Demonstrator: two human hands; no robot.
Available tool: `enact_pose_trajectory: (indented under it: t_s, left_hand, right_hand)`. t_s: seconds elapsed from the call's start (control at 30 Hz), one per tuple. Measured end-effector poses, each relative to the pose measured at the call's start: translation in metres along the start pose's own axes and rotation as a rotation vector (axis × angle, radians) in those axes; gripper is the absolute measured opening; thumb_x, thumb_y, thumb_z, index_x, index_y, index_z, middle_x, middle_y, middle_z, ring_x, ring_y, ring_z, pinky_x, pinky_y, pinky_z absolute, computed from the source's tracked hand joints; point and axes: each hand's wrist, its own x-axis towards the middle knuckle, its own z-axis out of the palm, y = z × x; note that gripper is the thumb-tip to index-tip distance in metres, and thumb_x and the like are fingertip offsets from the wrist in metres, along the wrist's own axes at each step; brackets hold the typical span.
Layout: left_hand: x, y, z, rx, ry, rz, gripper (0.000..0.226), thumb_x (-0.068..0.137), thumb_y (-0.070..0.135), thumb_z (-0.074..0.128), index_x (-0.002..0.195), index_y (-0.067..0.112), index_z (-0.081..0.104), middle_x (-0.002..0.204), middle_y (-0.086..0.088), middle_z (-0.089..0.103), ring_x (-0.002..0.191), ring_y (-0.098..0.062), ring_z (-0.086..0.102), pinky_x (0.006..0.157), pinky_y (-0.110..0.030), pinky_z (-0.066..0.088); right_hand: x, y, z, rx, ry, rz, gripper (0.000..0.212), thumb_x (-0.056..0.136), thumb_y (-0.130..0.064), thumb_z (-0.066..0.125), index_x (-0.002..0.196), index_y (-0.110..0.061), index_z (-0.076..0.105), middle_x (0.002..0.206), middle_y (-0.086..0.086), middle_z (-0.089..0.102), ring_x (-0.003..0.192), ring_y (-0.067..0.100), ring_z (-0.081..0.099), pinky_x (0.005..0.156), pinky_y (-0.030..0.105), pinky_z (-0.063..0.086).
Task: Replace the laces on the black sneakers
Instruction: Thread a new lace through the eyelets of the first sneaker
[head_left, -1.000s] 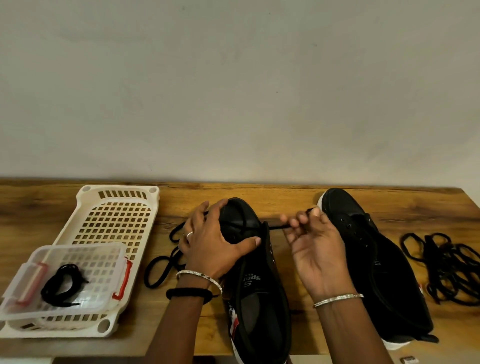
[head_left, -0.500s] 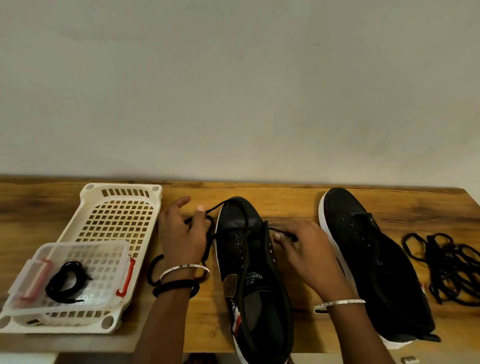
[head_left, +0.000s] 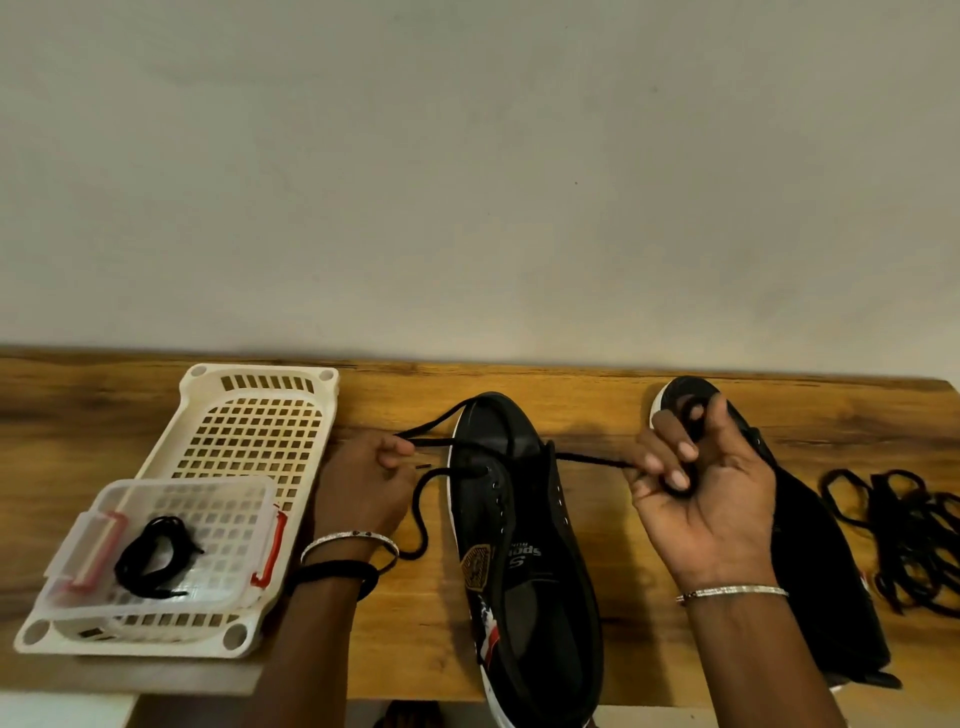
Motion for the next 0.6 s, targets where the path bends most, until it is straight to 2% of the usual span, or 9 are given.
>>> enact_pose_trajectory:
  t_s: [0.07,0.1,0.2,0.27,0.33,0.4,0.5,0.53,0.6]
  left_hand:
    - [-0.001,0.001,0.003,0.068,-0.075,0.081,0.018,0.082,0.013,0.077,0.092,0.024,0.066,0.082,0.003,0.064,0.077,-0.008,0.059,0.064,-0.016,0.039]
    - [-0.002,0.001,0.005,0.084,-0.100,0.089,0.020,0.080,0.017,0.080,0.092,0.024,0.065,0.080,0.003,0.064,0.075,-0.006,0.058,0.062,-0.015,0.037]
    - [-0.002,0.001,0.008,0.081,-0.132,0.115,0.026,0.080,0.021,0.081,0.097,0.023,0.062,0.084,0.008,0.064,0.072,0.001,0.054,0.059,-0.009,0.035]
    - [-0.003,0.003,0.008,0.086,-0.166,0.194,0.022,0.082,0.017,0.079,0.098,0.022,0.064,0.087,0.015,0.063,0.073,0.008,0.054,0.062,-0.005,0.039]
    - [-0.003,0.005,0.008,0.103,-0.198,0.261,0.016,0.084,0.015,0.077,0.095,0.024,0.068,0.086,0.017,0.063,0.074,0.012,0.054,0.062,-0.004,0.038]
    - [-0.001,0.001,0.010,0.133,-0.175,0.300,0.013,0.084,0.019,0.077,0.086,0.028,0.068,0.083,0.017,0.062,0.070,0.004,0.053,0.060,-0.010,0.033]
    - [-0.001,-0.002,0.013,0.236,-0.138,0.325,0.017,0.086,0.026,0.073,0.080,0.034,0.060,0.082,0.017,0.059,0.071,-0.004,0.049,0.061,-0.022,0.033]
    - [-0.001,0.000,0.014,0.201,-0.134,0.322,0.014,0.090,0.025,0.069,0.082,0.032,0.060,0.081,0.016,0.059,0.073,-0.007,0.051,0.060,-0.021,0.034]
    - [0.000,0.010,0.011,-0.078,-0.143,0.202,0.014,0.097,0.022,0.058,0.084,0.019,0.060,0.082,0.006,0.065,0.076,-0.015,0.058,0.065,-0.020,0.042]
  right_hand:
    - [0.000,0.000,-0.001,-0.244,0.009,-0.039,0.025,0.100,-0.036,0.052,0.081,-0.020,0.054,0.059,-0.004,0.030,0.039,0.007,0.024,0.041,0.022,0.025]
    - [0.001,0.002,-0.001,-0.404,0.024,-0.074,0.018,0.097,-0.033,0.057,0.085,-0.020,0.056,0.060,-0.003,0.033,0.039,0.007,0.025,0.041,0.023,0.022]
    - [0.002,0.012,-0.002,-0.982,0.034,-0.196,0.008,0.090,-0.019,0.070,0.097,-0.022,0.067,0.074,-0.003,0.052,0.051,0.009,0.045,0.048,0.021,0.035]
    - [0.004,0.022,-0.004,-1.366,-0.030,-0.286,0.015,0.090,-0.012,0.073,0.095,-0.025,0.071,0.089,-0.007,0.064,0.073,0.001,0.060,0.065,0.011,0.046]
    - [0.005,0.030,-0.008,-1.652,-0.113,-0.387,0.015,0.090,-0.010,0.071,0.094,-0.025,0.072,0.098,-0.007,0.063,0.087,-0.004,0.060,0.074,0.004,0.044]
    - [0.009,0.033,-0.011,-1.789,-0.151,-0.440,0.010,0.092,-0.014,0.068,0.096,-0.022,0.073,0.097,-0.007,0.062,0.087,0.000,0.059,0.074,0.006,0.043]
    - [0.012,0.032,-0.014,-1.893,-0.134,-0.446,0.009,0.094,-0.022,0.068,0.090,-0.016,0.073,0.088,-0.003,0.067,0.085,0.014,0.061,0.073,0.028,0.050]
    - [0.012,0.031,-0.015,-1.911,-0.128,-0.426,0.013,0.095,-0.025,0.067,0.088,-0.014,0.072,0.085,-0.002,0.067,0.083,0.016,0.061,0.072,0.032,0.050]
    - [0.011,0.026,-0.016,-1.896,-0.140,-0.355,0.020,0.096,-0.031,0.065,0.089,-0.014,0.073,0.084,-0.002,0.069,0.082,0.014,0.063,0.072,0.032,0.050]
